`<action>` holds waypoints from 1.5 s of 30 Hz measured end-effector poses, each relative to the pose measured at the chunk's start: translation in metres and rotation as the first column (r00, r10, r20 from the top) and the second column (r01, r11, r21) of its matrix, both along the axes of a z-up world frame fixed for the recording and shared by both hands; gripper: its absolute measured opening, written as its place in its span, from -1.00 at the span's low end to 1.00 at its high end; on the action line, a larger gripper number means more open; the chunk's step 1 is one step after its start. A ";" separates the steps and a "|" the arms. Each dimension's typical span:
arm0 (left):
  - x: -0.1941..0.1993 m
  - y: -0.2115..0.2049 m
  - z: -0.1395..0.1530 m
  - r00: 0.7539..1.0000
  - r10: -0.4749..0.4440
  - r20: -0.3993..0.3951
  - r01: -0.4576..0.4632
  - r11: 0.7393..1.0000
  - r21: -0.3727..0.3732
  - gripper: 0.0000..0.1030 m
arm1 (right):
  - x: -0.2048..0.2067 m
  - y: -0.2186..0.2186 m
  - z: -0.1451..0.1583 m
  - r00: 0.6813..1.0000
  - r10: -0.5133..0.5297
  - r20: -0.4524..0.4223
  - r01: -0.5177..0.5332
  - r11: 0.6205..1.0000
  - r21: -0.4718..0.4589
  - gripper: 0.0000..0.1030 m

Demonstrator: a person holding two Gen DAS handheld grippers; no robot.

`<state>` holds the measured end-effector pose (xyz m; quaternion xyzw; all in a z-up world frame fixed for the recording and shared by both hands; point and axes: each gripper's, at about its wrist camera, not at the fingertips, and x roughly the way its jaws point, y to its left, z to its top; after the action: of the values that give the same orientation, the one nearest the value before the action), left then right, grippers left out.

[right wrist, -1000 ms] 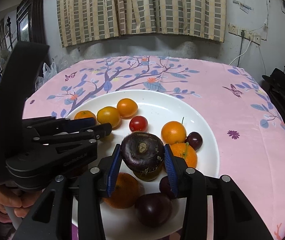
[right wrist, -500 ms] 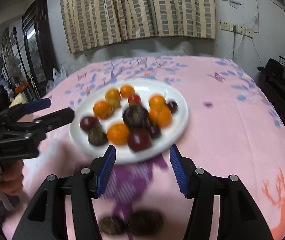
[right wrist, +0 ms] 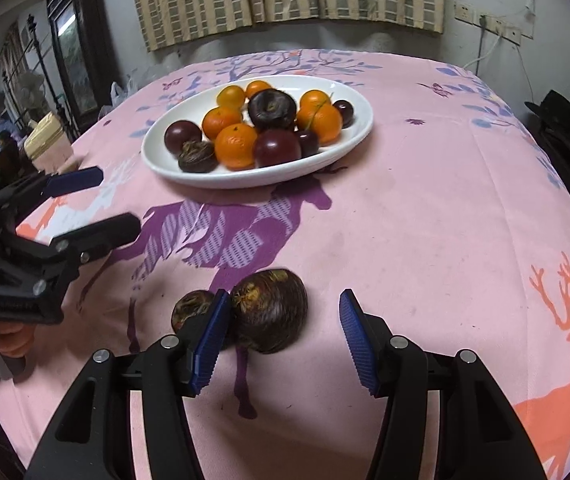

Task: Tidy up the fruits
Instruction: 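Grasp a brown mangosteen with the right tool while the left tool grasps another mangosteen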

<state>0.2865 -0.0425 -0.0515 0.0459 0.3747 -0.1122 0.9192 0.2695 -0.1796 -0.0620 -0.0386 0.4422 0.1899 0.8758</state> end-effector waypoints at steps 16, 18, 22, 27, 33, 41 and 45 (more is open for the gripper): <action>-0.012 -0.019 -0.003 0.993 -0.114 -0.026 0.114 0.993 -0.010 0.89 | 0.005 -0.013 0.005 1.000 -0.009 -0.026 0.012 0.990 0.141 -0.24; -0.015 -0.029 -0.006 0.984 -0.173 -0.040 0.172 0.985 -0.015 0.89 | 0.005 -0.028 0.015 0.999 -0.051 -0.002 0.051 0.974 0.220 -0.24; -0.023 -0.053 -0.014 0.961 -0.271 -0.059 0.273 0.962 0.028 0.54 | 0.004 -0.045 0.024 0.992 -0.122 0.020 0.112 0.957 0.269 -0.24; -0.020 -0.072 -0.023 0.940 -0.323 -0.115 0.326 0.945 0.011 0.22 | 0.006 -0.042 0.024 0.994 -0.105 0.009 0.098 0.956 0.276 -0.24; -0.015 -0.082 -0.033 0.932 -0.325 -0.159 0.331 0.943 0.017 -0.09 | 0.003 -0.044 0.026 0.995 -0.099 0.015 0.091 0.955 0.284 -0.24; -0.018 -0.080 -0.028 0.943 -0.307 -0.129 0.314 0.949 0.035 -0.28 | 0.000 -0.042 0.028 0.994 -0.103 0.035 0.089 0.958 0.273 -0.24; -0.011 -0.056 0.001 0.964 -0.256 -0.068 0.254 0.967 -0.034 -0.28 | -0.005 -0.030 0.041 0.987 -0.098 0.124 0.061 0.961 0.269 -0.24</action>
<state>0.2755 -0.0988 -0.0510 0.0781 0.3971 -0.2356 0.8836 0.2646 -0.2097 -0.0210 0.0834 0.3532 0.2086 0.9082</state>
